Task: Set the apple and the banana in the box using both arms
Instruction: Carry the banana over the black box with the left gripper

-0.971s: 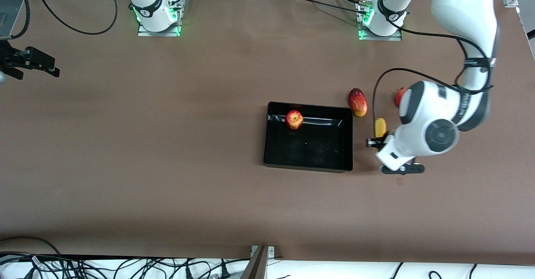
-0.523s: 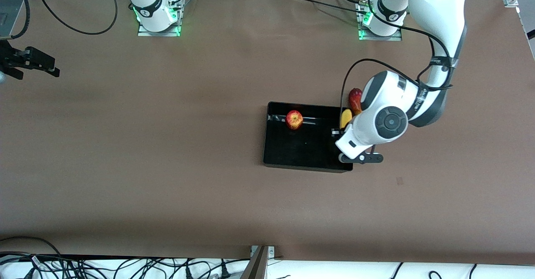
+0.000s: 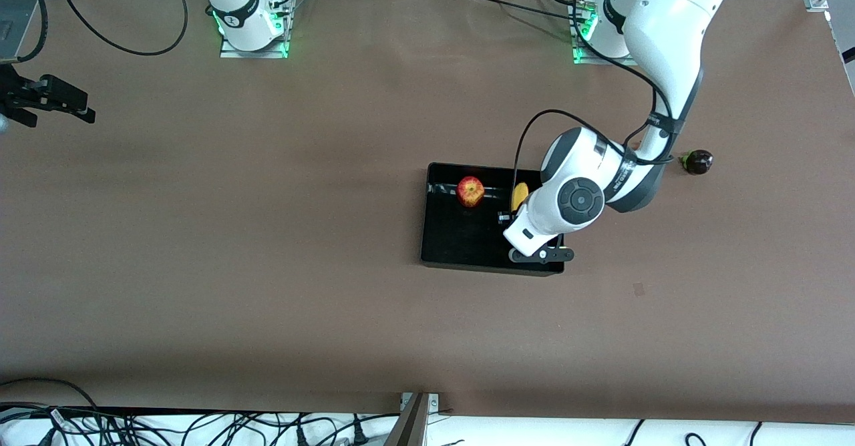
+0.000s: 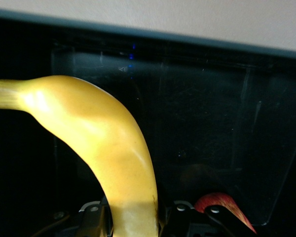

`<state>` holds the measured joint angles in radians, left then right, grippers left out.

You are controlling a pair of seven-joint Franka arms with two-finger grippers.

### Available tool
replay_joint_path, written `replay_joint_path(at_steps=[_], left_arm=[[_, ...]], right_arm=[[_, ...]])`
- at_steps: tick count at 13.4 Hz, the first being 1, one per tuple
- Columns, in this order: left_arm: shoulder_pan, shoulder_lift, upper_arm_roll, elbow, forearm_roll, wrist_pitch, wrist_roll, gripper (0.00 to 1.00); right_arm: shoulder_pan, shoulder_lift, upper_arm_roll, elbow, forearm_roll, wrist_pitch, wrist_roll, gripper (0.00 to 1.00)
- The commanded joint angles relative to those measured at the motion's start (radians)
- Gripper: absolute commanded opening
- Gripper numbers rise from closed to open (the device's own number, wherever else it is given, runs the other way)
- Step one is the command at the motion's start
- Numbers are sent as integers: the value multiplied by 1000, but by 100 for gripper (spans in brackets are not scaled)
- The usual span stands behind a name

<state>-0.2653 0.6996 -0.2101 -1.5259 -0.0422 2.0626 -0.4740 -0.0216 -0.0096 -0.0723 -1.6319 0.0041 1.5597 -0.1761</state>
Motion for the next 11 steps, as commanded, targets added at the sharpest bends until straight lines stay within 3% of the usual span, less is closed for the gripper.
replay_joint_path(at_steps=[1,10,11], left_arm=[[-9,3,-24,-45,-7,62,-15,0],[-9,87,-28,-88,24,182,-8,1],[-8,87,-28,-86,24,182,-6,11]], right_arm=[[-18,11,12,27,20,-18,0,100],[-18,13,12,27,20,-20,0,100],[-18,11,12,27,20,-20,0,100]])
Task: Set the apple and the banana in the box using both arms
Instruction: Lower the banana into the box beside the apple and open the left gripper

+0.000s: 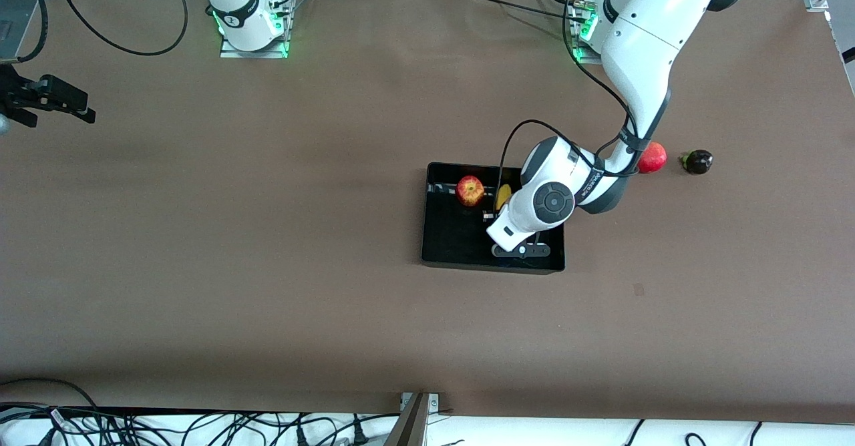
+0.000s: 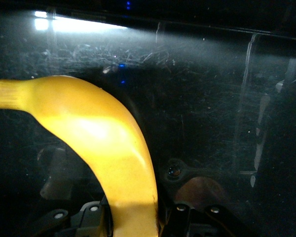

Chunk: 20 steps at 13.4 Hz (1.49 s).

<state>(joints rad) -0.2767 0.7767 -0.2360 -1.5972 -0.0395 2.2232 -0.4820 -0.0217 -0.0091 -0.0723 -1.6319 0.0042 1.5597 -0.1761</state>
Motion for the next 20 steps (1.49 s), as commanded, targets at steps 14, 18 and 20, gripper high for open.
replay_joint_path(at_steps=[14,18,20], left_arm=[[56,-215,1,98,18,-302,-119,100],[129,-367,3,141,21,-549,-98,100],[177,-443,6,134,18,-620,-46,100]], right_arm=[[-18,12,11,27,20,-20,0,100],[-18,12,11,27,20,-20,0,100],[-18,12,11,27,20,-20,0,100]])
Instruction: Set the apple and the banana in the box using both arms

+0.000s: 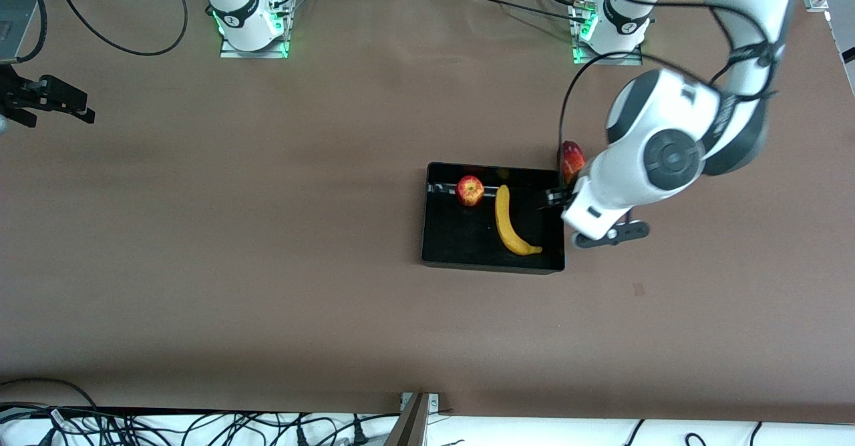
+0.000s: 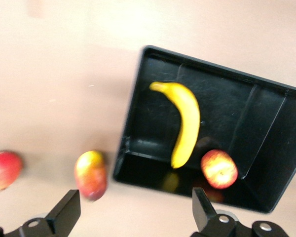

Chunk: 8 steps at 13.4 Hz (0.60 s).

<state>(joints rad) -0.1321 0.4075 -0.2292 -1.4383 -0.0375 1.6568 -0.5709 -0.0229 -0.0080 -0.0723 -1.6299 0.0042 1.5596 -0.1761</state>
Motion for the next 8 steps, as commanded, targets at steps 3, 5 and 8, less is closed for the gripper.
replay_joint_path(at_steps=[3,5,8], left_arm=[[104,-182,19,-30,16,-95,109,100],[115,-261,95,-30,16,-158,222,100],[101,-335,246,-24,16,-189,383,100]], right_arm=[[-17,11,11,25,20,-19,0,100],[-17,11,11,25,20,-19,0,100],[-17,10,11,25,20,-19,0,100]])
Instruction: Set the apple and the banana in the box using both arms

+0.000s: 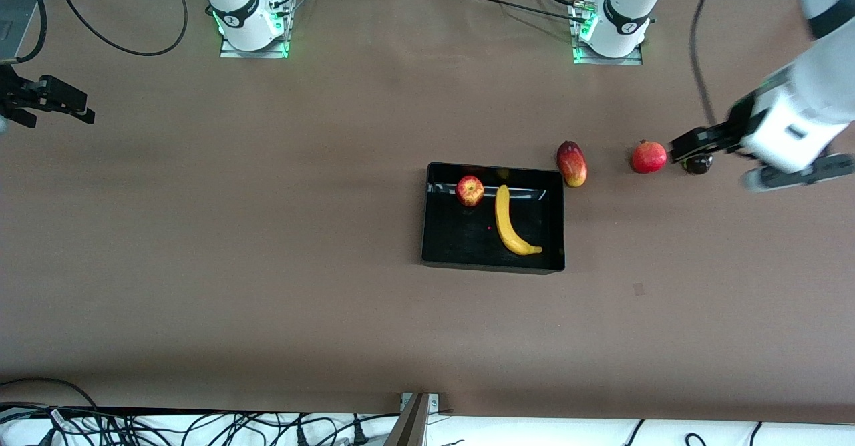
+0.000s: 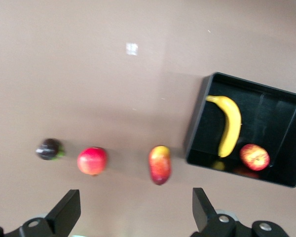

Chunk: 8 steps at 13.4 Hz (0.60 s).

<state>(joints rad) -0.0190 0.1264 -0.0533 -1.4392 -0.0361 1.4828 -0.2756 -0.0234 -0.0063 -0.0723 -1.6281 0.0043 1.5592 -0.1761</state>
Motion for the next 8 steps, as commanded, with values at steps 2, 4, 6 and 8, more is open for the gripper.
replay_joint_path(at_steps=[2,4,6,8], left_arm=[[-10,-70,95,-18,19,-15,104,100],[-10,-71,95,-17,57,-12,105,100],[-10,-70,95,-17,85,-7,108,100],[-10,-70,98,-18,84,-4,163,100]], right_arm=[[-17,8,11,24,20,-18,0,100],[-17,9,11,24,20,-19,0,100],[-17,9,11,24,20,-19,0,100],[-17,9,11,24,20,-18,0,100]])
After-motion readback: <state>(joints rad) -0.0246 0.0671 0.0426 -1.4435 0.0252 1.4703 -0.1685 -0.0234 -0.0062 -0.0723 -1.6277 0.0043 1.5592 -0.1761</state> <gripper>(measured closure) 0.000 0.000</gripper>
